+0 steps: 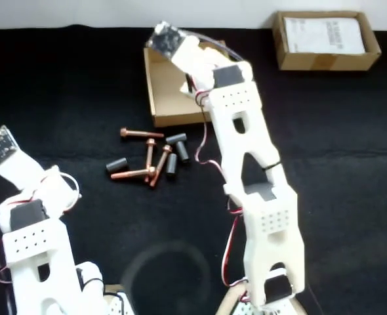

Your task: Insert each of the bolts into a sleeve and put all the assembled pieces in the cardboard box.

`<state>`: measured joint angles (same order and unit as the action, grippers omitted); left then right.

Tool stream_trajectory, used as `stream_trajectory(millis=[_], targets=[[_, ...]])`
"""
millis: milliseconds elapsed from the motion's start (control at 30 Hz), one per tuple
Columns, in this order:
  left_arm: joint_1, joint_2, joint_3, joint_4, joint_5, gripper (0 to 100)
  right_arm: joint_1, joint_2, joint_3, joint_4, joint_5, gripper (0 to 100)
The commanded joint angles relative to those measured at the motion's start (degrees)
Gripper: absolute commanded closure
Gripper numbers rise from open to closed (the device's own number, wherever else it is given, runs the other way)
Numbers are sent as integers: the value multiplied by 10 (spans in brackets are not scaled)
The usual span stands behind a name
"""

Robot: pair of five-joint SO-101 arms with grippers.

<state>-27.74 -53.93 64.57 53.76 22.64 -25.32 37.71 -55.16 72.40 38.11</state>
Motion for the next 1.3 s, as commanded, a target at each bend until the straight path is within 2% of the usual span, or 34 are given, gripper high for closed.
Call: stream_trajectory(millis=[0, 167, 267, 500, 733, 833, 1033, 1267], targets=[[-7, -3, 16, -10, 1, 978, -13, -10, -131, 120, -127, 804], [-7, -3, 57, -8, 1, 979, -15, -7, -247, 253, -360, 804], [-6, -3, 81, -9, 1, 979, -28, -7, -244, 288, -440, 804], [-6, -3, 102, -11, 1, 978, -61, -14, -59, 288, -453, 806], [-4, -3, 103, -11, -1, 977, -103, -68, 74, 284, -448, 877], [-4, -2, 103, -11, -1, 977, -101, -57, 89, 279, -447, 877], [-4, -1, 103, -11, -2, 976, -91, 5, 88, 268, -389, 877], [-4, -2, 103, -11, -2, 976, -73, 58, 87, 205, -350, 877]])
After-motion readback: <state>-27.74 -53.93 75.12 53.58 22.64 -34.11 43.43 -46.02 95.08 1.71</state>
